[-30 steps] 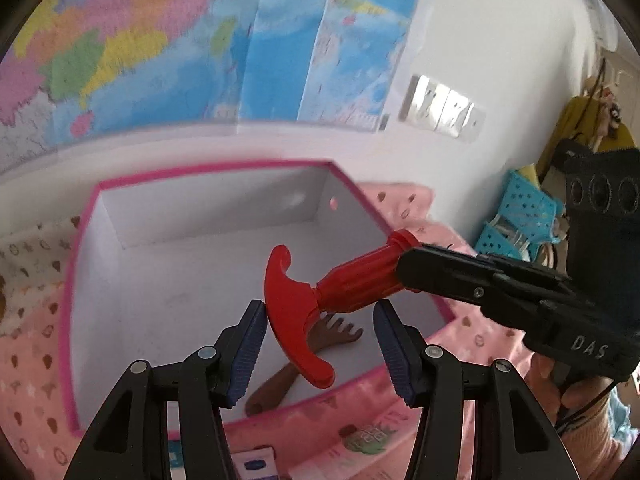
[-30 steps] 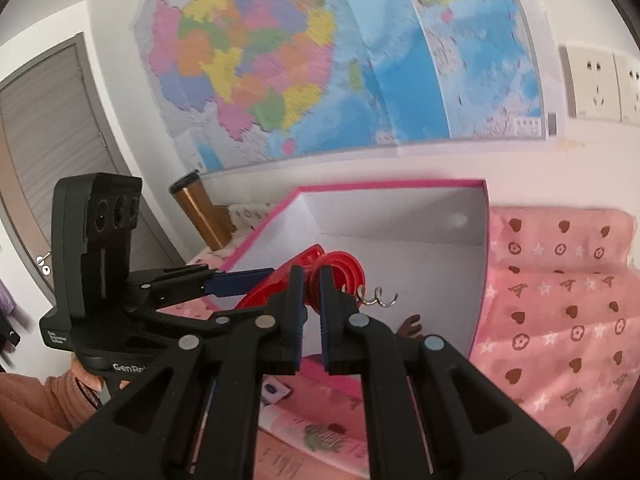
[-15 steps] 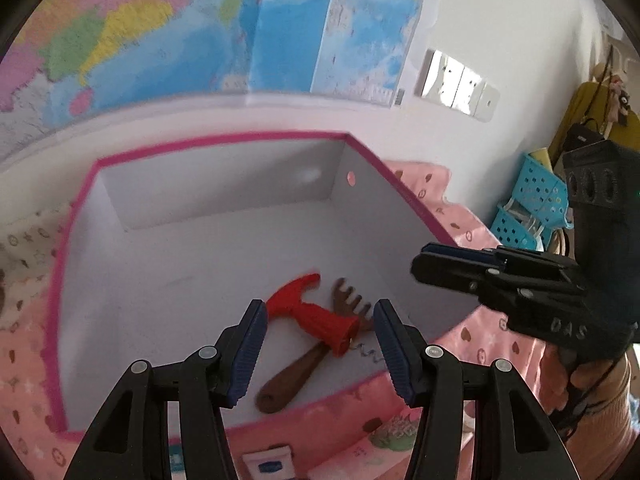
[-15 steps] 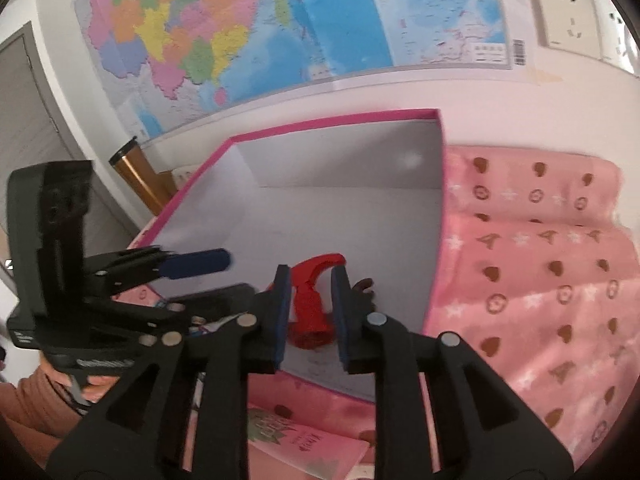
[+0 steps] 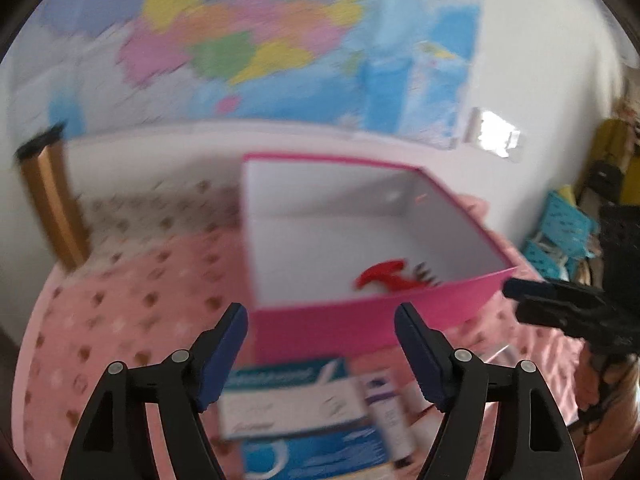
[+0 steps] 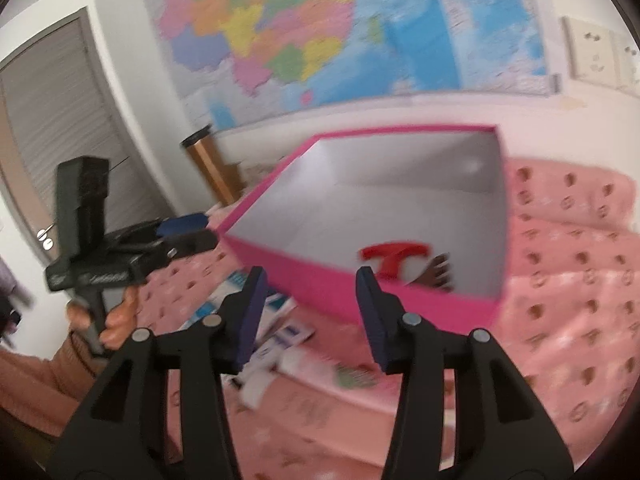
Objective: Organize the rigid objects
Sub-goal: 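Grasp the white-and-teal medicine box with the right gripper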
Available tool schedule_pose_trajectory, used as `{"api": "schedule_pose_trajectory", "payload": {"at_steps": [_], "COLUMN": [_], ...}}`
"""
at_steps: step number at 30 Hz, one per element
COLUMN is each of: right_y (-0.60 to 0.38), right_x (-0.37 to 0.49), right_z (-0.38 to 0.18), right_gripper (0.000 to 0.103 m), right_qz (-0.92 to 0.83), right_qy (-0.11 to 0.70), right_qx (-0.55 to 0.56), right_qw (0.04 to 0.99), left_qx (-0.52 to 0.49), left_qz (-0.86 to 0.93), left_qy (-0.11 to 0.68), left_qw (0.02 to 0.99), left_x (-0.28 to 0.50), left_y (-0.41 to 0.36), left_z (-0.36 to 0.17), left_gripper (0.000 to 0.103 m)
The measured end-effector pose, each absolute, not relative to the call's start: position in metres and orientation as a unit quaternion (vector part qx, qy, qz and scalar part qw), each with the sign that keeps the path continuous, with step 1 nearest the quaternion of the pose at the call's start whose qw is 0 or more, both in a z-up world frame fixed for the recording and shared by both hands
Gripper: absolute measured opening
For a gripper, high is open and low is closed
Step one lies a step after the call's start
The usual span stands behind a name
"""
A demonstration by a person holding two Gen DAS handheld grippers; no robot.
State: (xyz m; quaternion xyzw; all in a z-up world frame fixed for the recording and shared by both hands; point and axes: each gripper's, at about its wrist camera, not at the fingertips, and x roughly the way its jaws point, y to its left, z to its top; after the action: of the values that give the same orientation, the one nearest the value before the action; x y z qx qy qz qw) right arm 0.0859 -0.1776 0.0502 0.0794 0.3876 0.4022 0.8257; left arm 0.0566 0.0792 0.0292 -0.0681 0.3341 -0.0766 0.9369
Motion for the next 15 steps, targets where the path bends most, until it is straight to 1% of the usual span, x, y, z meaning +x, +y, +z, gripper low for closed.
{"api": "schedule_pose_trajectory", "payload": {"at_steps": [6, 15], "right_y": [-0.136, -0.092], "right_x": [0.080, 0.088], "right_z": [0.016, -0.012], "right_gripper": [0.048, 0.048], "right_qz": [0.424, 0.419], "right_qy": [0.438, 0.479], "right_qx": [0.071, 0.056], "right_qw": [0.790, 0.770], "left_qx": [-0.096, -0.117], "left_qz": [-0.042, -0.051], "left_qy": [0.381, 0.431], "left_qw": [0.919, 0.893], "left_x": [0.048, 0.049], "left_y": [0.112, 0.122], "left_z": [-0.008, -0.047], "left_gripper": [0.077, 0.076]}}
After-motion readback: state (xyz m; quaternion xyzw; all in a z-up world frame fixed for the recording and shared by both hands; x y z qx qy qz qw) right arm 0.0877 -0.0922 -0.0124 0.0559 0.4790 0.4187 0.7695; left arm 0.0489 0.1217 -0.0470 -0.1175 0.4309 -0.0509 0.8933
